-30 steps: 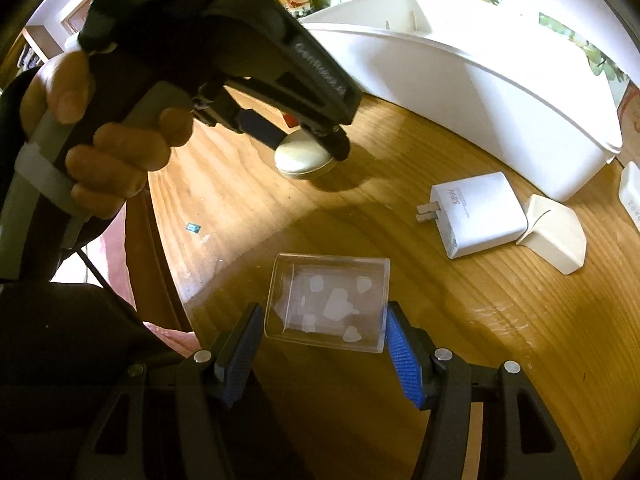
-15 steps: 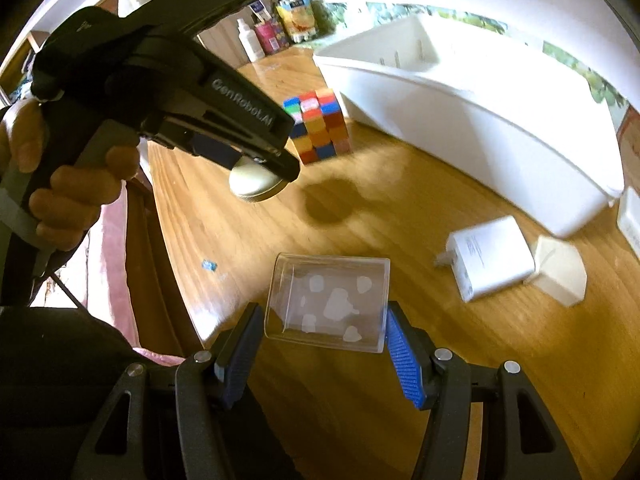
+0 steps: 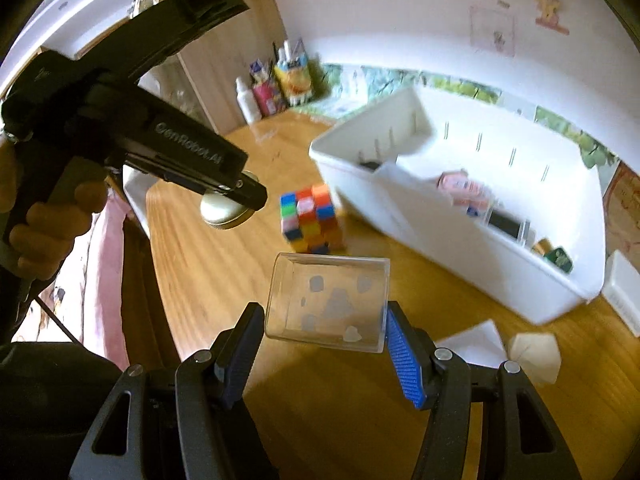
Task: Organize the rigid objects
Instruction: 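Carry the round compact and clear box over the white bin, then open the right gripper to drop the clear box into the bin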
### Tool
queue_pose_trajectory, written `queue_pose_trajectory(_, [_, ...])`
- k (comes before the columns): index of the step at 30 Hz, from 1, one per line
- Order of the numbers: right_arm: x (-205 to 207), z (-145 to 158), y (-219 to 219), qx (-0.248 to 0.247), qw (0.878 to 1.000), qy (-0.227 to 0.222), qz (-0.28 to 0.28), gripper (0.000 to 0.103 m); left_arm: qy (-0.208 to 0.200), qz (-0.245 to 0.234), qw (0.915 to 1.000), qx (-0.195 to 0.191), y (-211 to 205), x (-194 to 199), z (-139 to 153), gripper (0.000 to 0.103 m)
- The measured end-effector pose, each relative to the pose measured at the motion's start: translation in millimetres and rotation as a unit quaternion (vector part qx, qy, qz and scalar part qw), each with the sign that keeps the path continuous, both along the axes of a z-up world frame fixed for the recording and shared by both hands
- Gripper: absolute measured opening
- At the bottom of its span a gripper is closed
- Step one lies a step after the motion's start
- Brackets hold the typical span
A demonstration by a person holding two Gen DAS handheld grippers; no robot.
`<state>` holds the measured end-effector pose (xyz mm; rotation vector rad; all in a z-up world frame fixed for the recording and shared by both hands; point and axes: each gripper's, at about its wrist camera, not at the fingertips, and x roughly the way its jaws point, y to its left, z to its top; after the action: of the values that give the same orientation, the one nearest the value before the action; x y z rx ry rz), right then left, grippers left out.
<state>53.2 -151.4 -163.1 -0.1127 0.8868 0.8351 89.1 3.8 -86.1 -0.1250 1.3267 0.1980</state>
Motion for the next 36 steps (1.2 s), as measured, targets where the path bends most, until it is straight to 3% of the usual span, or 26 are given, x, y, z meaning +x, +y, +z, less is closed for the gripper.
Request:
queue_pose_trajectory(11, [28,8,-11,0.04,0.996,-0.021,-0.082,0.061,-0.054,-0.075,0.9957,0.005,-15,32,11,0.059])
queue_pose_trajectory(17, [37,15,-21,0.059,0.987,-0.06,-0.136,0.061,-0.088,-0.105,0.9906,-0.005,-19,43,14,0.059])
queue_pose_trajectory(26, [62,22,-29,0.061,0.976,-0.085,-0.193,0.061,-0.15,-0.143,0.9775,-0.04,-23,64,21,0.059])
queue_pose_trajectory(36, [102,18,-33,0.049,0.969,-0.082,-0.23,0.061,-0.227,-0.166,0.9563,-0.081,-24,88,30,0.059])
